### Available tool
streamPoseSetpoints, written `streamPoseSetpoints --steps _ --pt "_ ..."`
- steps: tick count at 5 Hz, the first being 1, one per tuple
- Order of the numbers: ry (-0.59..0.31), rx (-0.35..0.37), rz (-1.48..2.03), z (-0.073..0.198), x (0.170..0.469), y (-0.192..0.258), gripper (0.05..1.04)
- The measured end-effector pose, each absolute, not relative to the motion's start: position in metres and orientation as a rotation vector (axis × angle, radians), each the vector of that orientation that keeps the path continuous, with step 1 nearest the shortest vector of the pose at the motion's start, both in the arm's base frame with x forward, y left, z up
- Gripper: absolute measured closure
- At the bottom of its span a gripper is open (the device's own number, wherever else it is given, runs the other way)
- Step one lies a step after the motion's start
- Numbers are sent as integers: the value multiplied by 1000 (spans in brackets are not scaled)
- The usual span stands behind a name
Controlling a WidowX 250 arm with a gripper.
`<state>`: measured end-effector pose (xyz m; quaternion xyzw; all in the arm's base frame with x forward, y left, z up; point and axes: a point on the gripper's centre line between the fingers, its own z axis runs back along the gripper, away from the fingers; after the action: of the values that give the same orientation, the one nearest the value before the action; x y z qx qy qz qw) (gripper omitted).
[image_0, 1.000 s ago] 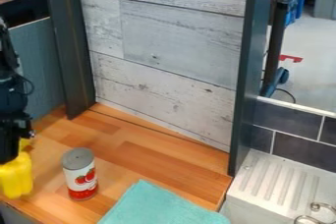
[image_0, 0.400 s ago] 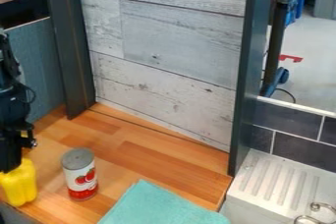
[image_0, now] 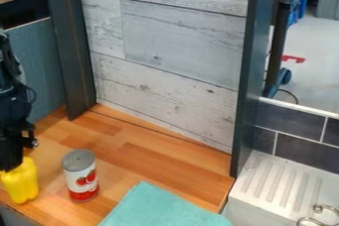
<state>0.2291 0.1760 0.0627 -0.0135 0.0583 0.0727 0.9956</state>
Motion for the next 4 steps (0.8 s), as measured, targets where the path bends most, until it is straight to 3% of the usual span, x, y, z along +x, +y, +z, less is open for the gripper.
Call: streamPoseSetpoints --steps 1,2,3,4 --pt "127 -25 148 63 228 176 954" --pt "136 -43 134 67 228 175 753" --pt "116 -49 141 76 232 174 462" --pt "32 30 129 114 235 168 144"
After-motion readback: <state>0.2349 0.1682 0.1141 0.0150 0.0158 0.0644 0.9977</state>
